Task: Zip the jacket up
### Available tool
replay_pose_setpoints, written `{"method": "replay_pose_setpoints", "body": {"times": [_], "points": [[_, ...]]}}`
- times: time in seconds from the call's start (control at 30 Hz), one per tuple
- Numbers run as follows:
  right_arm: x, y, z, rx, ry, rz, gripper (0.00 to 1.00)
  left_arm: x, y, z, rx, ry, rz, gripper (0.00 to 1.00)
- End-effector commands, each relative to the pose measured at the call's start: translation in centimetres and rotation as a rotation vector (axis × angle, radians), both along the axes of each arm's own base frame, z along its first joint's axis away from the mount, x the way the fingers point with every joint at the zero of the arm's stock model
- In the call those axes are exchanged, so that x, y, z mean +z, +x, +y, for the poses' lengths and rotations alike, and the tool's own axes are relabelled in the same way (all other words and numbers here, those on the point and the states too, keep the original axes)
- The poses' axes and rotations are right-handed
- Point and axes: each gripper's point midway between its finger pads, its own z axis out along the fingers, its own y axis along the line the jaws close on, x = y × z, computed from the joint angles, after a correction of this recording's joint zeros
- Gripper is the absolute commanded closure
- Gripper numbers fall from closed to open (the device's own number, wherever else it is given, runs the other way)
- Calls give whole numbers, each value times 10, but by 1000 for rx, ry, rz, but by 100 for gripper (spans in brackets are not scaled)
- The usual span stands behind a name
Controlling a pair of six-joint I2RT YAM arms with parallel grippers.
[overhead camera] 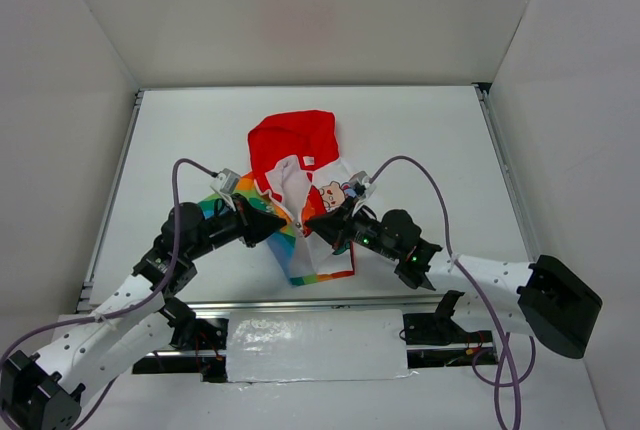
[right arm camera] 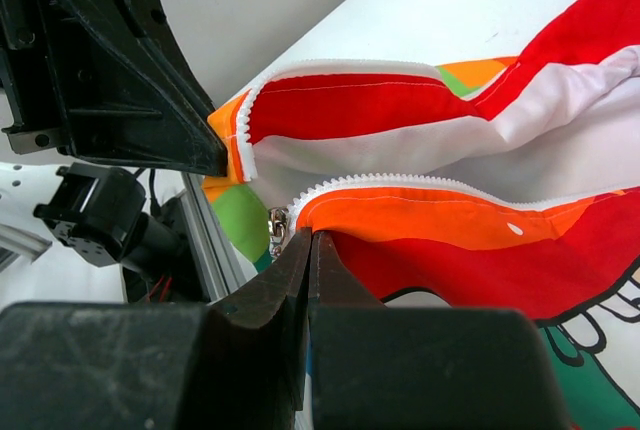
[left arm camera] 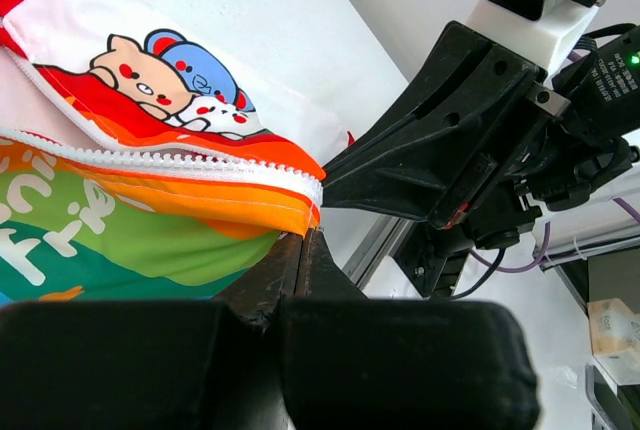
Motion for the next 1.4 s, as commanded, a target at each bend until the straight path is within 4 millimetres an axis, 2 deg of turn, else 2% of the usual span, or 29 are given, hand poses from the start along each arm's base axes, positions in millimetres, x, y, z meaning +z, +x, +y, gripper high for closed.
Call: {"method": "replay_pose_setpoints", "body": {"times": [0.0, 0.5, 0.83, 1.37], "points": [[21, 3, -6, -34, 67, -28, 100, 15, 3, -2, 4, -28, -63, 100], [33, 11, -4, -67, 84, -28, 100, 10, 0, -7, -35, -38, -44, 100], [36, 11, -3, -64, 87, -32, 100, 2, 1, -8, -36, -27, -24, 100], [37, 11, -1, -54, 90, -34, 100, 1, 2, -8, -31, -29, -22, 100]]}}
